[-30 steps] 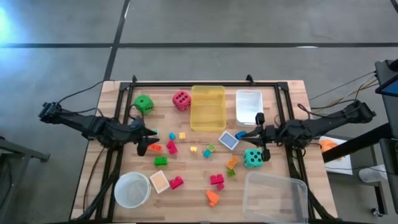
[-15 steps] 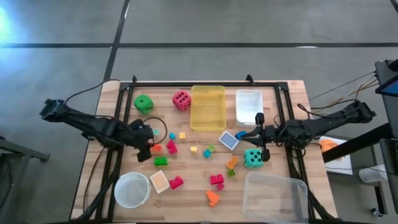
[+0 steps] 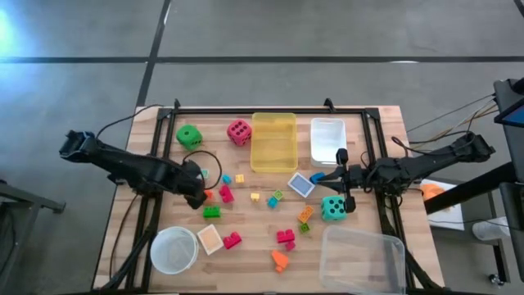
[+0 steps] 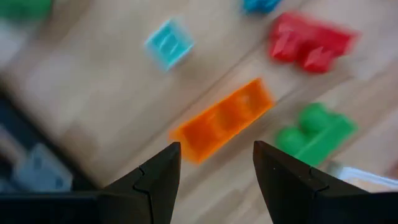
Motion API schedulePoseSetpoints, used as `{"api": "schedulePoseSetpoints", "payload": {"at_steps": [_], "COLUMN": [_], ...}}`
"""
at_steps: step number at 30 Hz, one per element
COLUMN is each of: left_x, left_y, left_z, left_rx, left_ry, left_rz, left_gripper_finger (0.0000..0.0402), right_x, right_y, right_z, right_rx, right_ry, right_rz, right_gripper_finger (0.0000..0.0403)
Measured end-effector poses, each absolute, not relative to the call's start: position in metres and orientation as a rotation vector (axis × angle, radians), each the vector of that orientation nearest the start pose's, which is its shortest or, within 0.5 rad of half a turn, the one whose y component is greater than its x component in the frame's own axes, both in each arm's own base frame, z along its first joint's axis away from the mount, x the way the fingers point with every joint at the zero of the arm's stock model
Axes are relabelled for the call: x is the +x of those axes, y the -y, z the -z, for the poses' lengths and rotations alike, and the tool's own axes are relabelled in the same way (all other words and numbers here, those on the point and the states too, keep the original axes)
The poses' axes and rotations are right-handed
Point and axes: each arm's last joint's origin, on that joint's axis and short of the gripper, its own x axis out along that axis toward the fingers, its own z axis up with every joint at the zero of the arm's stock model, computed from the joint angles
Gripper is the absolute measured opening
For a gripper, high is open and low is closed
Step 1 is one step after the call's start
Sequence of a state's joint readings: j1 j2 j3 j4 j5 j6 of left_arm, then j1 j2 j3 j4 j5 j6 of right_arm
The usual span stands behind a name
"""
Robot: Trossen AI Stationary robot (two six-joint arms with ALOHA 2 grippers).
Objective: Pick & Place Toys
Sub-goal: Put the orange game piece into the yellow bin
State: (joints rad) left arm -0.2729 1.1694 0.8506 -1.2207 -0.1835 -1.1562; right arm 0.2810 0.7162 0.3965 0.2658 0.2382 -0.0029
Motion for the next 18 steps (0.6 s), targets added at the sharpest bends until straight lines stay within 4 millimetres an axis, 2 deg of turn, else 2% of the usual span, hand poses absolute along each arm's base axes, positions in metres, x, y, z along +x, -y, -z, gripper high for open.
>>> {"api": "schedulePoseSetpoints", "payload": {"at_steps": [6, 18], "left_x": [0.170, 0.181], "left_y": [0.043, 0.040], "left_z": [-0.217, -0.201], "left_rx": [-0.629, -0.603], "left_ry": [-1.389, -1.438], "left_rz": [-0.942, -1.032], "left_gripper_finger": [0.0202, 0.0202], "right_x": [0.163, 0.163], "right_y": [-0.040, -0.040], "right_z": [-0.253, -0.255], "right_rx": [-0.013, -0.044], "right_ry": [-0.046, -0.034], "right_rz": [-0.043, -0.044], "right_gripper_finger": [0.0034, 0.0034]}}
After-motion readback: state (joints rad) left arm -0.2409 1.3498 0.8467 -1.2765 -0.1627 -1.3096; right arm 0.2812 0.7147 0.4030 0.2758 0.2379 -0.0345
